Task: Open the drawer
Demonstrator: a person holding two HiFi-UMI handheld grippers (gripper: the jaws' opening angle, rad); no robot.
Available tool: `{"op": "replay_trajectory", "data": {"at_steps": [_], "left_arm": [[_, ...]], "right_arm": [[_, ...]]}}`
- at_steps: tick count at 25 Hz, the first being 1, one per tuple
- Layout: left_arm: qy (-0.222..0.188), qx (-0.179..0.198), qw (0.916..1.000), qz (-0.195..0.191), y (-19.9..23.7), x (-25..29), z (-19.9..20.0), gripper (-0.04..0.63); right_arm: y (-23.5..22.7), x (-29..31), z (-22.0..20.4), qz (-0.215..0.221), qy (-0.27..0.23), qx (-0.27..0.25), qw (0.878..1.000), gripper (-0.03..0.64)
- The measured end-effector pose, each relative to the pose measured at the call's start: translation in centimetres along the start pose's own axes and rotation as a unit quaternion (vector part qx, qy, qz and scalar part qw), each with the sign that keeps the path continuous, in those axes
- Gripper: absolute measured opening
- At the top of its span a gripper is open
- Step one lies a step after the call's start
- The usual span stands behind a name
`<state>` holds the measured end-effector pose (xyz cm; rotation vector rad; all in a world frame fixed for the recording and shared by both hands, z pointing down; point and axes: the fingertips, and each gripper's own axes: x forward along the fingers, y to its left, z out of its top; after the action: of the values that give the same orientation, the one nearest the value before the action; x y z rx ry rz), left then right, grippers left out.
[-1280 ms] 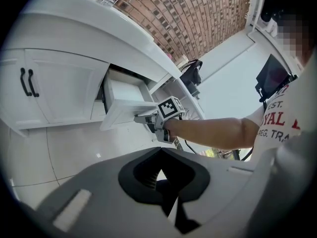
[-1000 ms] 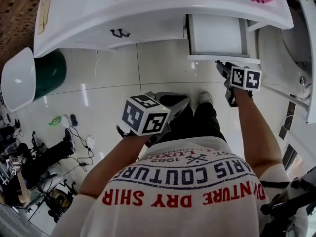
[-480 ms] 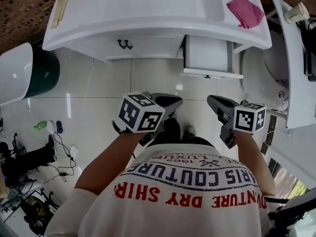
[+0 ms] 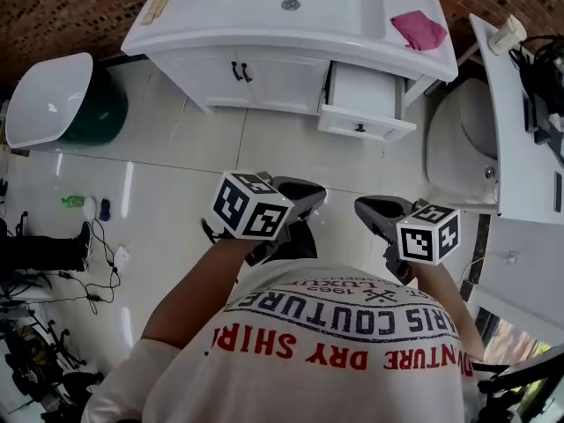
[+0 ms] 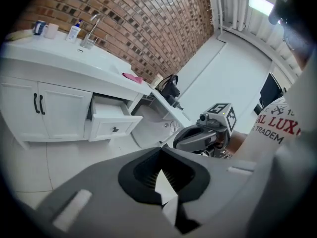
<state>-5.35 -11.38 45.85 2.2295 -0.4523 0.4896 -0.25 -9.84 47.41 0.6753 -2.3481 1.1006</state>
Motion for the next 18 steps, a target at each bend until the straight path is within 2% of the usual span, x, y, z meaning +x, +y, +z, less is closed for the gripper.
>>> {"op": "replay_trajectory", "data": {"at_steps": [4,10,13,18], "left_arm": [[-0.012,0.011,0.9999,0.003,-7.4,0.4,-3.8,-0.012],[-0.016,0.049,0.9986,0.015,-17.5,0.6,-8.4,-0.012],[-0.013,0.057,0.998,0.023,-20.1,0.7,-10.1,-0.011],[-0.024,0.054,0.9975,0.04,-22.0,0.0,-11.8,-0.011]], "right_arm": [[4.4,-4.1,-5.0,0.028,-0.012,-0.028,0.999,0.008],[8.6,-10.7,-10.9,0.027,-0.037,-0.054,0.997,0.008],[10.3,-12.7,-12.6,0.026,-0.049,-0.066,0.996,0.008],[12.0,-14.5,-13.9,0.027,-0.068,-0.082,0.994,0.008]]}}
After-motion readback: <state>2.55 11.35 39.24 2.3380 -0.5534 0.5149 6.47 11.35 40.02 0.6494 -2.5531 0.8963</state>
